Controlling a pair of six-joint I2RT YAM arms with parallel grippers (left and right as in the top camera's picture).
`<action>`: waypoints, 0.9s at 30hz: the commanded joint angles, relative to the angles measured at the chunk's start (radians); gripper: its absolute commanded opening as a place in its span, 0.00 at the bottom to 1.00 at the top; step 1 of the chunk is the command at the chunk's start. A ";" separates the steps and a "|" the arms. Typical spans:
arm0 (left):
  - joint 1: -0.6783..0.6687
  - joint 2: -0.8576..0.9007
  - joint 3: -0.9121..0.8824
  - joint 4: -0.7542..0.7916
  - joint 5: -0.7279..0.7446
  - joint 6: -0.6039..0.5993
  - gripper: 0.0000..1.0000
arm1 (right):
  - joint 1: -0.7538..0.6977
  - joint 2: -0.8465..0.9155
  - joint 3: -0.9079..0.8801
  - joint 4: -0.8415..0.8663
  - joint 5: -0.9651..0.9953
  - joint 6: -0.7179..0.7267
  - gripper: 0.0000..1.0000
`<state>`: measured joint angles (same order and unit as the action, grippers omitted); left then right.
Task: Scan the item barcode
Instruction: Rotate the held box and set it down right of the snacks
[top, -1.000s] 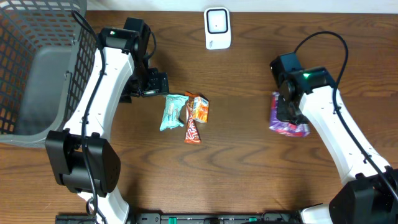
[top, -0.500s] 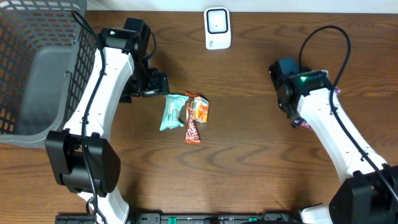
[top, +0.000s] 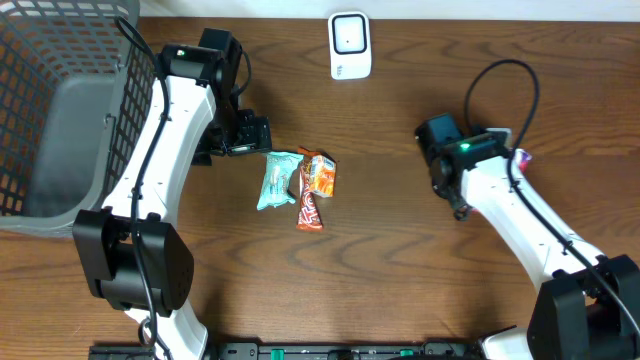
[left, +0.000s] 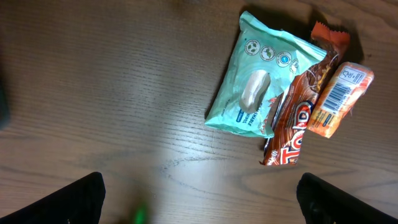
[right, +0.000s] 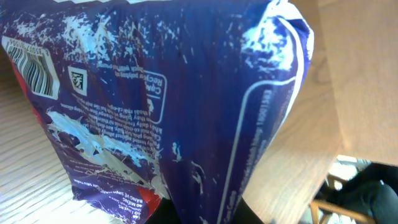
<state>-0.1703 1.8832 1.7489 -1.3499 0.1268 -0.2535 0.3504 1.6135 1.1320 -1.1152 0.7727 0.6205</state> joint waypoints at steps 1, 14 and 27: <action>0.004 -0.008 -0.001 -0.003 -0.012 0.010 0.98 | 0.041 0.003 -0.011 0.006 0.003 0.010 0.01; 0.004 -0.008 -0.001 -0.003 -0.012 0.010 0.98 | 0.110 0.010 -0.115 0.085 -0.075 0.010 0.08; 0.004 -0.008 -0.001 -0.003 -0.012 0.010 0.98 | 0.214 0.010 -0.095 0.339 -0.532 -0.098 0.65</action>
<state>-0.1703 1.8832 1.7489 -1.3499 0.1268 -0.2535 0.5465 1.6138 1.0275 -0.7925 0.4763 0.5663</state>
